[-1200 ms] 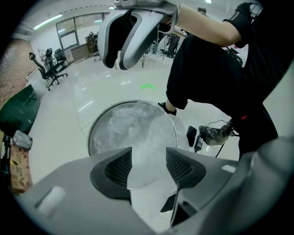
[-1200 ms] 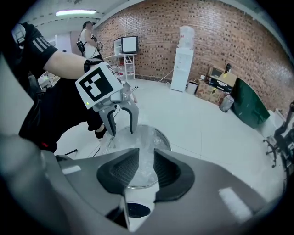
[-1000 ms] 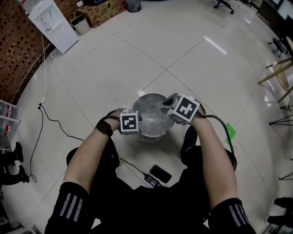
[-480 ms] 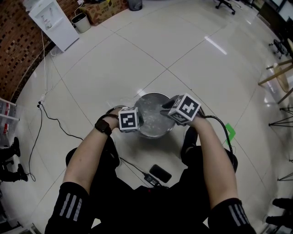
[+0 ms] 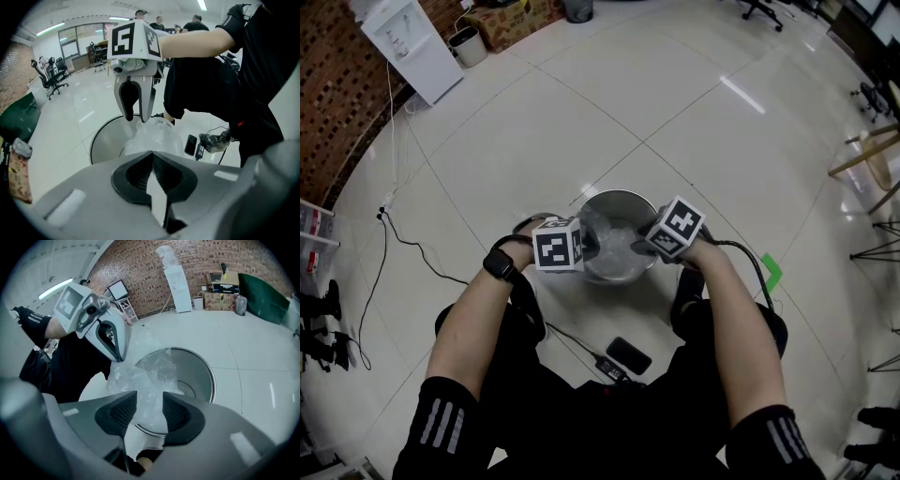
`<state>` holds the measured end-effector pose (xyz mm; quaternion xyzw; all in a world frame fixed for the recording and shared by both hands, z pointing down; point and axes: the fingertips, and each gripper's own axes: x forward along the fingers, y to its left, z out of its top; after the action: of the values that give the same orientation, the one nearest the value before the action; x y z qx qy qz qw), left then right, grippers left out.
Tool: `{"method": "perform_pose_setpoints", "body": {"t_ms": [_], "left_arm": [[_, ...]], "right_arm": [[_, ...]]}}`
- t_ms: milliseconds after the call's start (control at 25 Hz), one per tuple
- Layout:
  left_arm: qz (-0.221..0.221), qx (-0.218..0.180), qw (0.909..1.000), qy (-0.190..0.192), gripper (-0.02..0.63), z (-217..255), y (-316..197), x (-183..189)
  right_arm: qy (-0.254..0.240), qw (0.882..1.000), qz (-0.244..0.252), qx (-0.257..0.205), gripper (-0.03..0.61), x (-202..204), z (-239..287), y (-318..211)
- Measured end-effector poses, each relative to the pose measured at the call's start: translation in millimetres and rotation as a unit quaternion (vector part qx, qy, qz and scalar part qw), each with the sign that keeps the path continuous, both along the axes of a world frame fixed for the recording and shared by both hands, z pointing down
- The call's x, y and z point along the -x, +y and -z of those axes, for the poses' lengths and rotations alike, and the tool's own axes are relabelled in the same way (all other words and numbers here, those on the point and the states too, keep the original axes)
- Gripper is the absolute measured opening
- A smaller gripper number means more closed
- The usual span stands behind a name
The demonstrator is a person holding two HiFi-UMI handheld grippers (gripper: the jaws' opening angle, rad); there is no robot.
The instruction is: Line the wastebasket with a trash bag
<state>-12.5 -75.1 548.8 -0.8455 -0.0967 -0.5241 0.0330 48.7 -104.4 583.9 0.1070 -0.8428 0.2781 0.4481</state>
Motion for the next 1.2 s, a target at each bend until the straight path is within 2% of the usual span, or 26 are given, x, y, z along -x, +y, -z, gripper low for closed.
{"method": "perform_pose_setpoints", "body": {"t_ms": [160, 280, 320, 440, 640, 680, 800, 1000, 1040, 1120, 1200], "left_arm": [[0.0, 0.001, 1.0, 0.009, -0.006, 5.0, 1.9, -3.1], [0.002, 0.004, 1.0, 0.008, -0.005, 3.9, 2.0, -1.3], [0.004, 0.002, 1.0, 0.006, -0.001, 3.7, 0.5, 0.2], [0.008, -0.003, 1.0, 0.004, 0.097, 7.3, -6.5, 7.0], [0.034, 0.018, 0.9991, 0.017, 0.193, 26.7, -19.6, 25.3], [0.043, 0.019, 0.9987, 0.019, 0.193, 29.8, -23.7, 29.9], [0.066, 0.018, 0.9976, 0.014, 0.193, 30.1, -34.2, 40.9], [0.071, 0.034, 0.9964, -0.03, 0.191, 10.4, -30.3, 47.6], [0.071, 0.03, 0.9964, -0.036, 0.172, 8.5, -31.1, 47.3], [0.081, 0.011, 0.9961, -0.034, 0.065, 9.7, -40.3, 45.8], [0.102, -0.013, 0.9945, -0.021, -0.003, 13.7, -55.8, 43.7]], "right_arm": [[0.021, 0.999, 0.027, 0.0, 0.17, 1.4, -16.2, 8.9], [0.033, 0.998, 0.048, 0.002, 0.019, 3.0, -20.8, 15.8], [0.038, 0.998, 0.051, 0.0, 0.008, 2.9, -20.2, 15.9], [0.047, 0.997, 0.058, -0.01, 0.008, 2.0, -13.7, 12.8], [0.049, 0.996, 0.057, -0.037, 0.008, -1.3, 2.6, 3.9], [0.052, 0.996, 0.057, -0.043, 0.008, -2.5, 5.2, 2.4], [0.051, 0.995, 0.055, -0.062, 0.008, -4.6, 13.9, -2.2], [0.049, 0.993, 0.046, -0.099, 0.008, -12.5, 32.8, -14.8], [0.048, 0.993, 0.04, -0.104, 0.008, -14.8, 36.3, -17.0], [0.054, 0.992, 0.028, -0.109, 0.008, -23.1, 39.0, -21.3], [0.073, 0.991, 0.013, -0.113, 0.008, -35.6, 36.0, -26.1]]}}
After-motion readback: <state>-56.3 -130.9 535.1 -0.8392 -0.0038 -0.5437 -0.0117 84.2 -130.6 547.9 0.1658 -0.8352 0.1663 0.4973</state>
